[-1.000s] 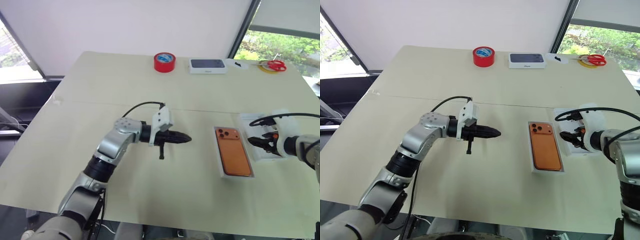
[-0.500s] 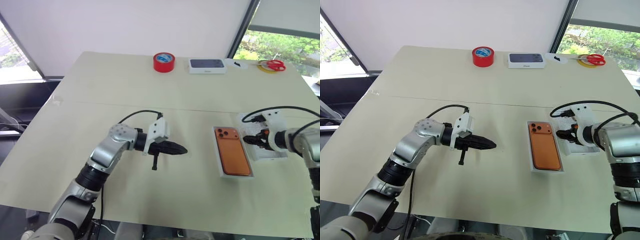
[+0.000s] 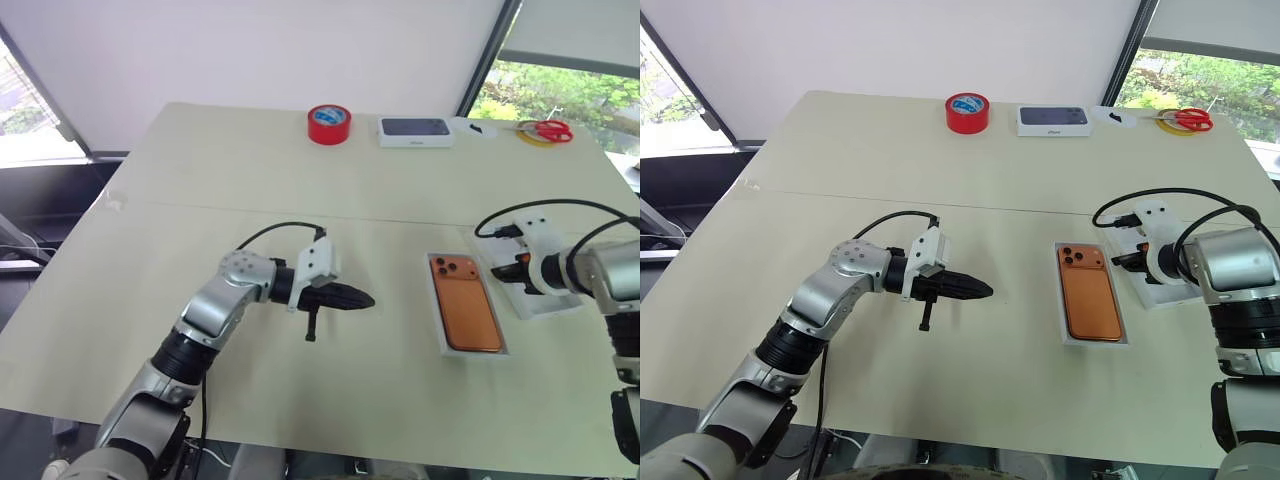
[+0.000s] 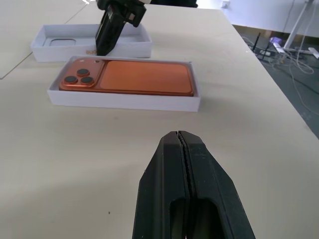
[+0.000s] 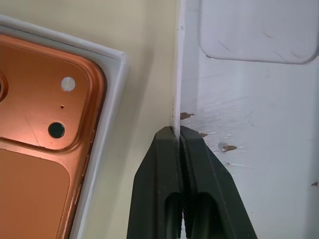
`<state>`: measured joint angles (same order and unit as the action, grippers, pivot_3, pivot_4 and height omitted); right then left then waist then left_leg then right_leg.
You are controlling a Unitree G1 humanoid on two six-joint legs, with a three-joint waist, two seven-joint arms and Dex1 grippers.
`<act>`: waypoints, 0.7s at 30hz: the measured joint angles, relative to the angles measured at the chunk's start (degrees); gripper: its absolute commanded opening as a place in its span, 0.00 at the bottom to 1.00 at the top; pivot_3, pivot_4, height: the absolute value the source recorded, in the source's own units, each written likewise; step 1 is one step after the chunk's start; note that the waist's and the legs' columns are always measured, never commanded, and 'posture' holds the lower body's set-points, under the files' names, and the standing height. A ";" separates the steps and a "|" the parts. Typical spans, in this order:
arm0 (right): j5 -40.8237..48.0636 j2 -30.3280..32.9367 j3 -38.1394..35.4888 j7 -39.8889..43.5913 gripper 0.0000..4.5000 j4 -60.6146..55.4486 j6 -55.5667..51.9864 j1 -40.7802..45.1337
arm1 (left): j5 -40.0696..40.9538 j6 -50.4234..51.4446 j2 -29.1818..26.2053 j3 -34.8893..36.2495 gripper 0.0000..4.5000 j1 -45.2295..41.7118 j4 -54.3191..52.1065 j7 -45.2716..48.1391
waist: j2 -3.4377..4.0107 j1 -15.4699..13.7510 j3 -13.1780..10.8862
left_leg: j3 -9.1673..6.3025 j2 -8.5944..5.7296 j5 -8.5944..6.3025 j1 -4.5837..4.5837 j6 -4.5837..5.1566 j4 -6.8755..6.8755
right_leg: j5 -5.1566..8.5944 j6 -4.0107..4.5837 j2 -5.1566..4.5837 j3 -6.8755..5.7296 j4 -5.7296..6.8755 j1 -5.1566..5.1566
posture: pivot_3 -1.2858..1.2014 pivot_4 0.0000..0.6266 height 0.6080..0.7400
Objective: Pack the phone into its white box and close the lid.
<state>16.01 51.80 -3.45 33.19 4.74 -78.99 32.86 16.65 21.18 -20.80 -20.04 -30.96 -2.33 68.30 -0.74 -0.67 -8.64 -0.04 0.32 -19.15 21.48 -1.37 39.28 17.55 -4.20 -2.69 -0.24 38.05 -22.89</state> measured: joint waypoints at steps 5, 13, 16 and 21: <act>4.93 -2.94 -14.13 -2.22 0.00 -8.26 -11.03 4.10 | -0.03 -0.56 -0.16 1.52 0.00 0.35 1.22 -2.67 | 0.05 0.22 -0.02 | 0.00 0.08 0.00 0.00 0.00 -0.03 | 0.00 0.00 0.05 0.00 0.03 -0.05 | 0.52 0.24 0.88; 55.97 -15.99 -27.93 -35.67 0.00 -13.89 -10.34 1.89 | -0.10 -2.25 4.11 5.35 0.00 -5.28 10.29 -7.04 | 0.05 -0.07 -0.02 | -0.03 0.09 0.01 0.10 0.01 -0.02 | 0.00 0.00 0.03 -0.01 0.04 -0.08 | 0.52 0.24 0.88; 87.00 -12.82 -18.42 -59.67 0.00 -19.25 5.56 -7.24 | -0.61 -4.24 5.00 5.41 0.00 -6.11 13.33 -7.22 | 0.04 0.11 -0.02 | -0.09 0.06 0.01 0.56 0.04 0.21 | -0.01 -0.02 0.02 -0.04 0.05 -0.34 | 0.52 0.24 0.88; 95.45 -19.93 -9.59 -75.51 0.00 -31.73 23.12 -13.36 | -1.48 -5.93 7.28 5.22 0.00 -8.16 16.78 -7.21 | 0.04 1.13 -0.02 | -0.11 0.08 -0.10 0.94 0.25 0.74 | -0.18 -0.32 0.09 -0.03 0.06 -0.49 | 0.52 0.24 0.88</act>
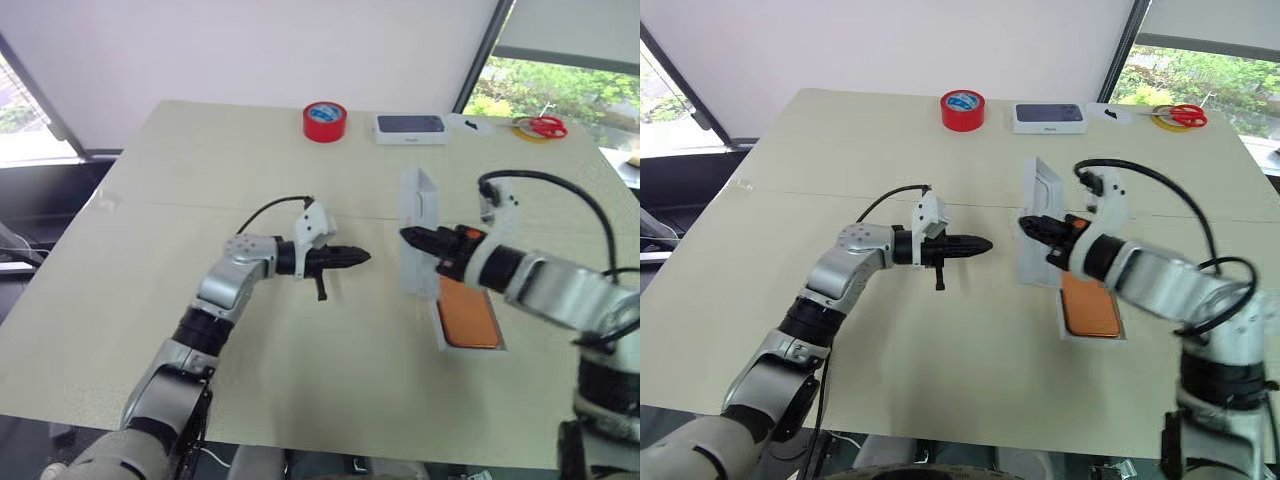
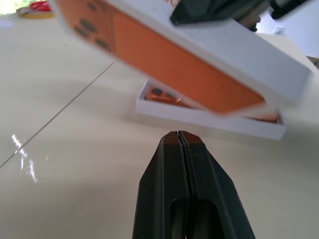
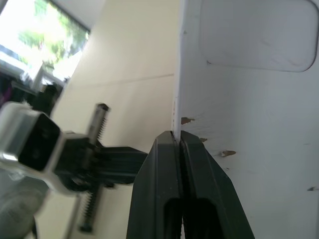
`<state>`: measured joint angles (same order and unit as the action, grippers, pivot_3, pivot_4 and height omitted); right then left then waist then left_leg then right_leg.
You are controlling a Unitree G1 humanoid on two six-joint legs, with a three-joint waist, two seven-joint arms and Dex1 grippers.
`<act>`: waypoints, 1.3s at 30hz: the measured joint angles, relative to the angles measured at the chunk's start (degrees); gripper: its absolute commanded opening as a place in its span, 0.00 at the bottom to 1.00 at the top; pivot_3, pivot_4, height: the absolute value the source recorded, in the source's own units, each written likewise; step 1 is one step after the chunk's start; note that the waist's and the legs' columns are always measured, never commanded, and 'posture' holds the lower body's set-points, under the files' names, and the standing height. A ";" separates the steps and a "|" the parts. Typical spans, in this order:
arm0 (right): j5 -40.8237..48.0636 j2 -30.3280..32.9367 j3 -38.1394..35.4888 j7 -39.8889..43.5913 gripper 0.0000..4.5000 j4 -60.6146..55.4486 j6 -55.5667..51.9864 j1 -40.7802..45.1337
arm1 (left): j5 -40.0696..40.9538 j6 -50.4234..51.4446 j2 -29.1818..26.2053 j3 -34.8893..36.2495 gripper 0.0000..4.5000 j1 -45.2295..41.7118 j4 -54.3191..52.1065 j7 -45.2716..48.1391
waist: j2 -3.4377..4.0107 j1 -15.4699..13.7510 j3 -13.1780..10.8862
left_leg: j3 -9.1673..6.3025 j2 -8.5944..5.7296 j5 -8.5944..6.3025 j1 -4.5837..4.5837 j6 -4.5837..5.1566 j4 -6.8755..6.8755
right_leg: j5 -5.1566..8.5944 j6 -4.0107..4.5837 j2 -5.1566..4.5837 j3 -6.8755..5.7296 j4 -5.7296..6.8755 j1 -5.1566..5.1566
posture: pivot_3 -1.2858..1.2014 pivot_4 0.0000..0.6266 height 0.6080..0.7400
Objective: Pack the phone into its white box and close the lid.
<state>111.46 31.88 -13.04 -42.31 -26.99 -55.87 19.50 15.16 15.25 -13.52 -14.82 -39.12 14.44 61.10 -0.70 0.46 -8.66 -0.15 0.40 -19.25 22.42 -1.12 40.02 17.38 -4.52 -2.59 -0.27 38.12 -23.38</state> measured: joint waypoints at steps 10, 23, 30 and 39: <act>0.97 9.34 5.50 1.72 0.14 -8.47 10.36 -16.38 | -2.20 -1.71 3.01 -2.03 0.00 -1.13 2.87 0.34 | -0.01 -0.31 0.00 | -0.04 -0.06 -0.08 -0.05 0.19 0.03 | -0.01 -0.01 -0.03 0.01 -0.13 0.16 | 0.52 0.24 0.88; 1.15 18.99 2.00 12.14 0.99 -0.43 3.96 -13.94 | -3.88 -0.41 4.97 -6.95 0.00 -0.82 2.50 2.63 | -0.01 -1.30 0.00 | -0.06 -0.08 -0.11 -0.01 0.26 0.03 | -0.01 -0.01 -0.06 0.01 -0.20 0.17 | 0.52 0.24 0.88; 1.14 25.75 1.99 13.00 0.99 0.23 2.20 -13.80 | -3.80 0.12 3.74 -6.86 0.00 0.18 2.52 3.68 | 0.01 -1.17 -0.01 | -0.05 -0.06 -0.11 -0.02 0.26 0.04 | -0.01 -0.01 -0.06 0.01 -0.20 0.17 | 0.52 0.24 0.88; 1.14 38.47 7.55 16.63 0.99 -5.03 0.19 -13.20 | -3.79 0.13 4.68 -6.44 0.00 0.16 3.15 2.58 | -0.03 -1.09 -0.03 | -0.06 -0.02 -0.12 -0.03 0.26 0.04 | -0.01 -0.01 -0.03 0.01 -0.23 0.17 | 0.52 0.24 0.88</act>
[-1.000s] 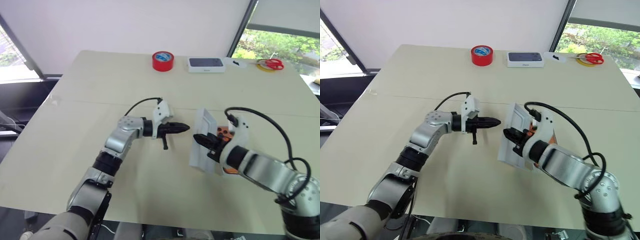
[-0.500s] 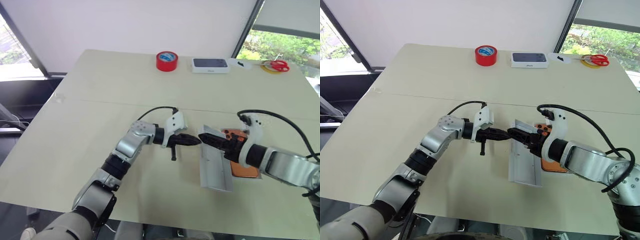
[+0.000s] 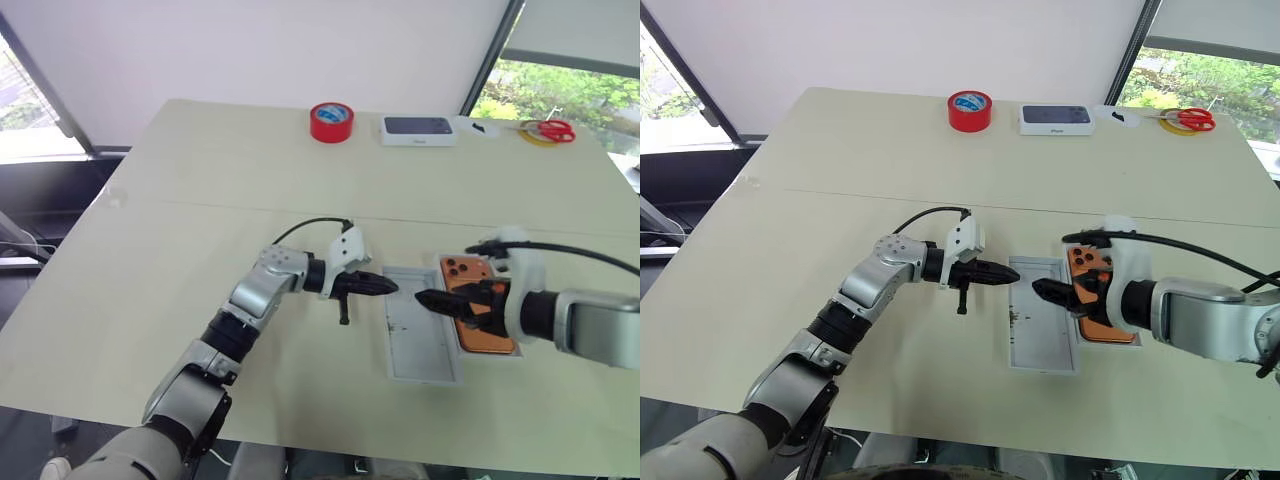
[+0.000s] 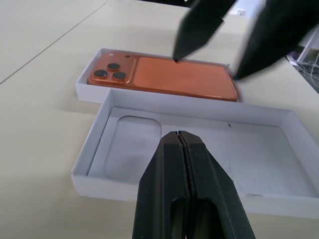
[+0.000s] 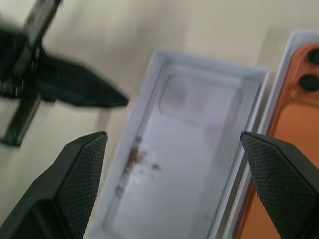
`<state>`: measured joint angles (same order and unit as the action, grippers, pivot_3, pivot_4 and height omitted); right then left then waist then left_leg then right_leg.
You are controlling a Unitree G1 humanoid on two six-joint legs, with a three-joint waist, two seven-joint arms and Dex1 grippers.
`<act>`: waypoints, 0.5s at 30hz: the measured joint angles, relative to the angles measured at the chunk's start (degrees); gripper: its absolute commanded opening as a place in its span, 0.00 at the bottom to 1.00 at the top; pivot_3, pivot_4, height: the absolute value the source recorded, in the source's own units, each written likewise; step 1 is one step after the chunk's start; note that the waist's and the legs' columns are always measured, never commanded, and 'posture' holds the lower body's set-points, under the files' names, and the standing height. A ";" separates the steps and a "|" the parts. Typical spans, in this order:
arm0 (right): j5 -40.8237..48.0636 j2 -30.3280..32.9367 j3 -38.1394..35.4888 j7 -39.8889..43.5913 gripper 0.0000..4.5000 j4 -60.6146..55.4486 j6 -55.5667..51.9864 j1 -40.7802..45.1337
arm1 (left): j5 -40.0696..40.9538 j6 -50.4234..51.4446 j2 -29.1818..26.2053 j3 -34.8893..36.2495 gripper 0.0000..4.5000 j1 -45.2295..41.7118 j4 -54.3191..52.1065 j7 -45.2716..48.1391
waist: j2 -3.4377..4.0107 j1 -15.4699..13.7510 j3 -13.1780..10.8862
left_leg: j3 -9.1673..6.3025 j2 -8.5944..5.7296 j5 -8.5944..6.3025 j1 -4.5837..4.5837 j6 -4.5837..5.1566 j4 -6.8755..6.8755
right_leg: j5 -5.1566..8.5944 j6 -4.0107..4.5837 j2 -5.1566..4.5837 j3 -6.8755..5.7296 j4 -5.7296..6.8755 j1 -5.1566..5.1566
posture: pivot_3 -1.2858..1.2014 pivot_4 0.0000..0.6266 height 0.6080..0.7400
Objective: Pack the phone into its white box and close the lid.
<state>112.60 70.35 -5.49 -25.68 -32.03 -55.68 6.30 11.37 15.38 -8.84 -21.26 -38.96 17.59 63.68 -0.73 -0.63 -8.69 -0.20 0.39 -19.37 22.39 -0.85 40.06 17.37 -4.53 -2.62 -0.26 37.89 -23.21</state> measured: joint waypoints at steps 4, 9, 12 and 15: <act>0.01 -2.26 9.56 -6.34 0.99 -3.10 2.98 3.69 | 0.43 -1.26 -2.07 2.12 0.00 -0.14 0.94 -0.01 | 0.00 0.25 0.00 | 0.00 0.03 0.00 -0.03 -0.01 0.00 | 0.00 0.00 0.02 0.00 0.03 -0.02 | 0.52 0.24 0.88; 0.03 -7.10 19.16 -16.66 0.99 -2.28 4.95 11.89 | 0.48 -3.83 -8.37 4.88 0.00 -0.10 2.62 2.88 | 0.01 0.20 0.00 | 0.01 0.04 0.02 0.00 -0.04 0.01 | 0.00 0.01 0.02 0.00 0.05 -0.08 | 0.52 0.24 0.88; 0.01 -10.62 23.04 -22.54 0.99 0.66 4.84 17.39 | 0.41 -5.18 -12.69 4.81 0.00 0.18 2.61 6.91 | 0.01 0.09 0.00 | 0.01 0.05 0.04 0.02 -0.07 0.00 | 0.00 0.02 -0.01 0.00 0.01 -0.10 | 0.52 0.24 0.88; 0.01 -13.95 25.80 -26.83 0.99 3.01 4.62 19.88 | 0.40 -5.75 -15.18 4.79 0.00 1.40 2.36 9.41 | 0.01 -0.07 0.00 | 0.00 0.04 0.04 0.04 -0.08 0.00 | 0.00 0.03 -0.06 0.00 -0.01 -0.09 | 0.52 0.24 0.88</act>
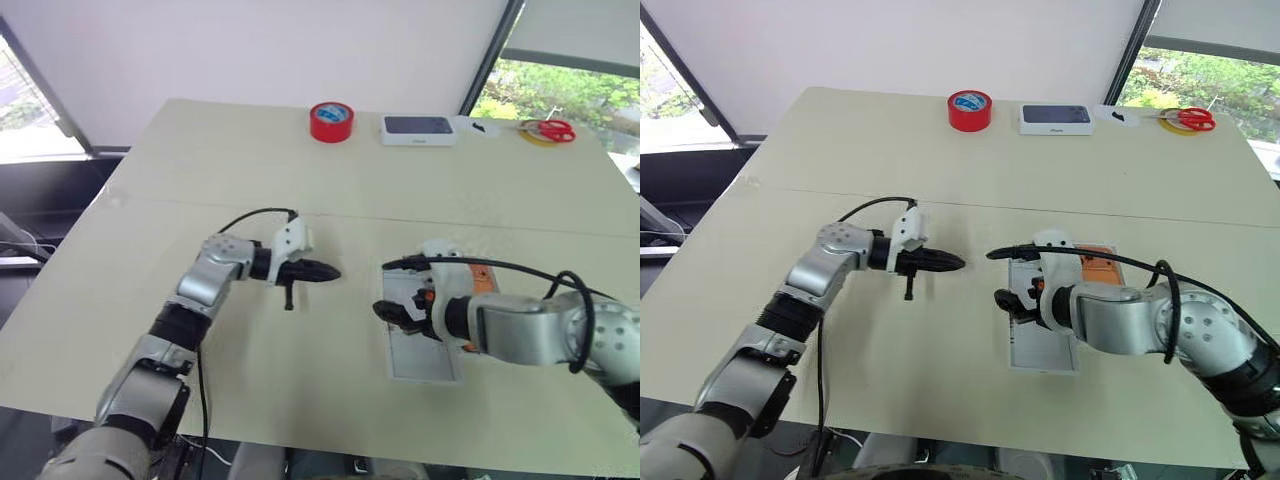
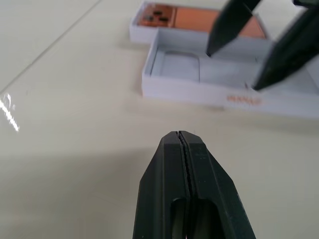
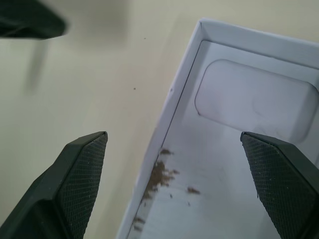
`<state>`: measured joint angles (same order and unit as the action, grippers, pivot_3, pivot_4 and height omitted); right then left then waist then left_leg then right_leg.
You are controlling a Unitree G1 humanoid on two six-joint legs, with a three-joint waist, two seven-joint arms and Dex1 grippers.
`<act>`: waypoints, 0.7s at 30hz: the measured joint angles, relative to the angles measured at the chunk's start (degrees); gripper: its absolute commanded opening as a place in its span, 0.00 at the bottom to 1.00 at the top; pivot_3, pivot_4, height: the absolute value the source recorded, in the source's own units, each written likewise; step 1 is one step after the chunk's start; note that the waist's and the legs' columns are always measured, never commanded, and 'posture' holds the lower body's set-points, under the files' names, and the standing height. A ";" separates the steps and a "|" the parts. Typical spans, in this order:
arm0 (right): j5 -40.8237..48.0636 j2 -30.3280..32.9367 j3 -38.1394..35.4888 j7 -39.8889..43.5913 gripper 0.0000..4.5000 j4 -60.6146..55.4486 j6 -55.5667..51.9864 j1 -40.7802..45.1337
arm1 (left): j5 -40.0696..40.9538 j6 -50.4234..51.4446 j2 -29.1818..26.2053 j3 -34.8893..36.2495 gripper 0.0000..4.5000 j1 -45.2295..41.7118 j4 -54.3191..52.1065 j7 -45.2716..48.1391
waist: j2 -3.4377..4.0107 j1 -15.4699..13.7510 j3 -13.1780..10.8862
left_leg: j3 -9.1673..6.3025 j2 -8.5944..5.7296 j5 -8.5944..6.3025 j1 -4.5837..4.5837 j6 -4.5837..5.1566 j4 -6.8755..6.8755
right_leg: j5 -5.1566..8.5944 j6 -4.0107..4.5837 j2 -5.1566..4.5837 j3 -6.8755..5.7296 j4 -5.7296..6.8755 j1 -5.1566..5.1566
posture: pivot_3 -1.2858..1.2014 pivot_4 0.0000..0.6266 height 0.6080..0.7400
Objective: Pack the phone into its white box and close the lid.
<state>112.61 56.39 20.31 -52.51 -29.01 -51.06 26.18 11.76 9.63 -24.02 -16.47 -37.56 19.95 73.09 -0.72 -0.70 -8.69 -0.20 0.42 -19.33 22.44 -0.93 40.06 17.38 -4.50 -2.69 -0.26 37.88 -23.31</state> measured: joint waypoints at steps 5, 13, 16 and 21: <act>0.01 -2.88 4.11 -4.46 0.71 1.87 -2.28 2.60 | 0.02 0.01 0.66 -0.12 0.00 1.81 -1.65 -0.24 | 0.00 0.10 0.00 | 0.00 -0.02 -0.01 0.04 0.02 0.02 | 0.00 0.00 -0.07 0.00 -0.03 -0.01 | 0.52 0.24 0.88; 0.27 -3.87 5.92 -6.86 0.01 2.40 -4.26 3.77 | 0.44 1.32 2.29 0.15 0.00 1.96 -4.23 -2.76 | 0.00 0.24 0.00 | 0.00 -0.01 -0.02 0.03 0.03 0.01 | -0.01 0.00 -0.06 -0.01 -0.02 -0.01 | 0.52 0.24 0.88; 0.23 -6.28 4.07 -7.45 0.01 3.17 -2.94 2.54 | 0.81 1.40 2.26 0.56 0.00 1.96 -4.27 -3.31 | 0.00 0.33 0.00 | 0.00 0.00 -0.01 0.03 0.03 0.01 | -0.01 0.00 -0.05 -0.01 -0.01 -0.01 | 0.52 0.24 0.88; 0.13 -11.98 -7.79 -1.23 0.01 4.06 -0.32 1.30 | 1.53 2.49 2.07 2.70 0.00 1.87 -4.24 -4.12 | 0.00 0.58 0.00 | 0.01 0.01 -0.02 0.02 0.03 -0.01 | -0.01 -0.01 0.00 -0.01 0.03 -0.03 | 0.52 0.24 0.88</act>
<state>112.74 44.41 12.52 -53.74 -24.95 -51.39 27.48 13.29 12.12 -21.95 -13.77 -35.69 15.71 68.97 -0.72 -0.11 -8.69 -0.19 0.43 -19.35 22.46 -0.90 40.05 17.36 -4.51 -2.69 -0.27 37.91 -23.34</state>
